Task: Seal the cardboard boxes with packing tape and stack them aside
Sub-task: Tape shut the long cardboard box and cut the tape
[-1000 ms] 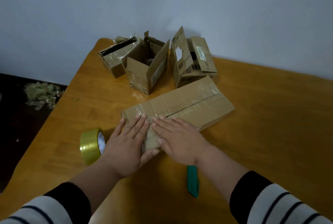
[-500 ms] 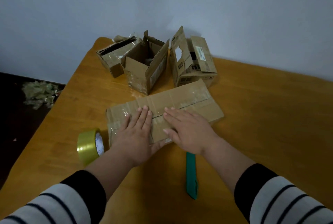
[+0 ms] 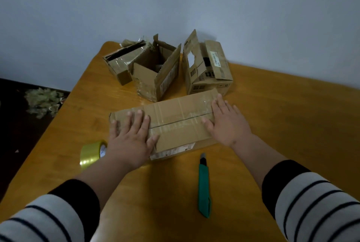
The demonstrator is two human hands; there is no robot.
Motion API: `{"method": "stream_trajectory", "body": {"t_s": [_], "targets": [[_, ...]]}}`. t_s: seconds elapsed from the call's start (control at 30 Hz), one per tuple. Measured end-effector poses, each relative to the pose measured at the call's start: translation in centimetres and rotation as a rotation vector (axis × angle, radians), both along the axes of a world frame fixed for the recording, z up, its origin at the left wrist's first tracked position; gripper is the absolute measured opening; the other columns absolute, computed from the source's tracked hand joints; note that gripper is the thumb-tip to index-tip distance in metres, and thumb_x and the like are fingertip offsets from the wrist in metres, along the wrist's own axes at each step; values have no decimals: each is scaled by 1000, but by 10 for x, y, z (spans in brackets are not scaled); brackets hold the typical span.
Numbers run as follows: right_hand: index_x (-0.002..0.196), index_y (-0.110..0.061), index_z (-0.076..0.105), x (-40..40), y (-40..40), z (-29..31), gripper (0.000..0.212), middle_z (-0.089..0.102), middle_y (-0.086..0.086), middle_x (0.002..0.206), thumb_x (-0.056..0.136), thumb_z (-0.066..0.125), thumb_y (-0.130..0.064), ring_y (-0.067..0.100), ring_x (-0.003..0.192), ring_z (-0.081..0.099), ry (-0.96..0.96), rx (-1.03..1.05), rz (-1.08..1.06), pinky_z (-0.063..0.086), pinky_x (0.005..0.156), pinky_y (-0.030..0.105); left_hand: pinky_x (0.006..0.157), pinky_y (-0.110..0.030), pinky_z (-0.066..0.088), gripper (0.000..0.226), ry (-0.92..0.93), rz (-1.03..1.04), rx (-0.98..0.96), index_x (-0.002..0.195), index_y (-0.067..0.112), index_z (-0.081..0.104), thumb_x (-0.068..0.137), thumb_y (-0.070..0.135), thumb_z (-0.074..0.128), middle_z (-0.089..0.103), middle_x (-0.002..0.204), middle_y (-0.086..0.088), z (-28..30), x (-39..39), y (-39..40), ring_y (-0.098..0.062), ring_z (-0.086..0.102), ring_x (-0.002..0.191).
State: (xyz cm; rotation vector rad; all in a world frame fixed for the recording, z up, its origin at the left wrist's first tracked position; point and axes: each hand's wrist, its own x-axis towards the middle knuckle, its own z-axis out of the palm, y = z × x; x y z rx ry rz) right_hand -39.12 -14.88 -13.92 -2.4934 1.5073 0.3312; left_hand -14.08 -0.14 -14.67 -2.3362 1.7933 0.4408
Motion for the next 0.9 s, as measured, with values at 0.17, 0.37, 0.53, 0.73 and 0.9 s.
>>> {"method": "stream_trajectory", "body": {"t_s": [0.17, 0.37, 0.53, 0.73, 0.9], "targets": [[143, -14, 36, 12, -6, 6, 46, 27, 6, 154, 102, 42, -33, 21, 108, 52, -372, 4, -280, 45, 86, 34, 120, -47, -1, 62, 174, 310, -314, 153, 41, 2, 100, 51, 31, -13, 163, 3, 1, 13, 12, -24, -15, 149], [149, -11, 32, 2, -14, 9, 75, 53, 5, 139, 91, 65, -45, 20, 108, 57, -721, 472, -800, 48, 85, 32, 95, -51, 48, 51, 804, 1149, -462, 144, 20, 35, 98, 33, 52, 52, 138, -13, 1, 13, 10, -39, 55, 116], [149, -9, 37, 0, -8, 0, 67, 53, 8, 139, 96, 60, -42, 20, 109, 53, -802, 527, -867, 45, 95, 33, 76, -41, 51, 32, 963, 1274, -317, 125, 12, 57, 101, 32, 49, 60, 93, -8, 8, 23, -5, -31, 57, 87], [139, -11, 50, -4, -8, 5, 52, 61, 6, 125, 98, 55, -42, 23, 103, 60, -782, 567, -900, 50, 87, 36, 73, -41, 53, 32, 1069, 1254, -230, 120, 20, 58, 97, 42, 56, 65, 104, -9, 12, 30, 0, -30, 62, 91], [126, -14, 59, -6, -2, 7, 34, 66, 7, 113, 101, 50, -36, 25, 97, 63, -794, 557, -915, 52, 91, 42, 94, -50, 49, 50, 1115, 1299, -139, 127, 10, 55, 96, 49, 53, 61, 115, -15, 16, 36, -4, -35, 59, 105]]}}
